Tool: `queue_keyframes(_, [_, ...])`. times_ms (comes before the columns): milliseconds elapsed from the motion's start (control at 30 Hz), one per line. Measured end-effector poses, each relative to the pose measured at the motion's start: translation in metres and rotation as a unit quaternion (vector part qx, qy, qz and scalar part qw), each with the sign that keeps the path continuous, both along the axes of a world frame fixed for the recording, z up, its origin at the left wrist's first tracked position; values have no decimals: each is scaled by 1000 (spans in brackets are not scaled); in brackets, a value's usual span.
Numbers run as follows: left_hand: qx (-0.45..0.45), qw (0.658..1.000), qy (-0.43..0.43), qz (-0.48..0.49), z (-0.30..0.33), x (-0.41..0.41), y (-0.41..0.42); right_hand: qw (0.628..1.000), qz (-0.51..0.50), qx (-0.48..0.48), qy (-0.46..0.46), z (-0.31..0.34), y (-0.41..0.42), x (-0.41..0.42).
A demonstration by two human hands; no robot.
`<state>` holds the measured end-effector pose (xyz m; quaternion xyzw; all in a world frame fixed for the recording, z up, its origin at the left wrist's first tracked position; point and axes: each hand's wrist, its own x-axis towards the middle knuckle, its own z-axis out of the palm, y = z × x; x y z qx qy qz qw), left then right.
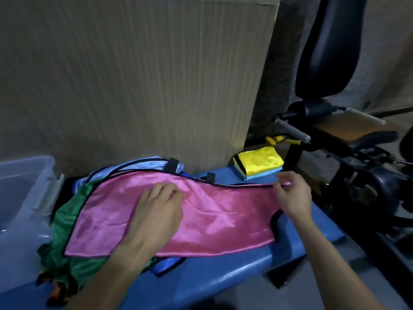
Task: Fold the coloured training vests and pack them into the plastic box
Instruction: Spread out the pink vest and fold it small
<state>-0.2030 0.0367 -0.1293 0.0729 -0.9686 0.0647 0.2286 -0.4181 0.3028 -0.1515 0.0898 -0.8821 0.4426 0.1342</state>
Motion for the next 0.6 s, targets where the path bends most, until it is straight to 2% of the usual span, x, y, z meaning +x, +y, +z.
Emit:
queue_keyframes(100, [22,995,-2,-97,-1,-28,34,996,-40,28,-79,-3,30,-22])
queue_keyframes(200, [82,983,-36,-159,4,-73,70,987,-49,42,-150,-8,47,-32])
queue_keyframes(367, [140,966,-83,-201,8,-170,128,979,-15,50,-195,-12,53,-36])
queue_keyframes(533, [89,954,-146,-246,0,-236,163,977,8,44,-209,-20,48,-42])
queue_keyframes(600, [34,949,-180,-255,-1,-249,171,977,14,16,-214,-22,49,-46])
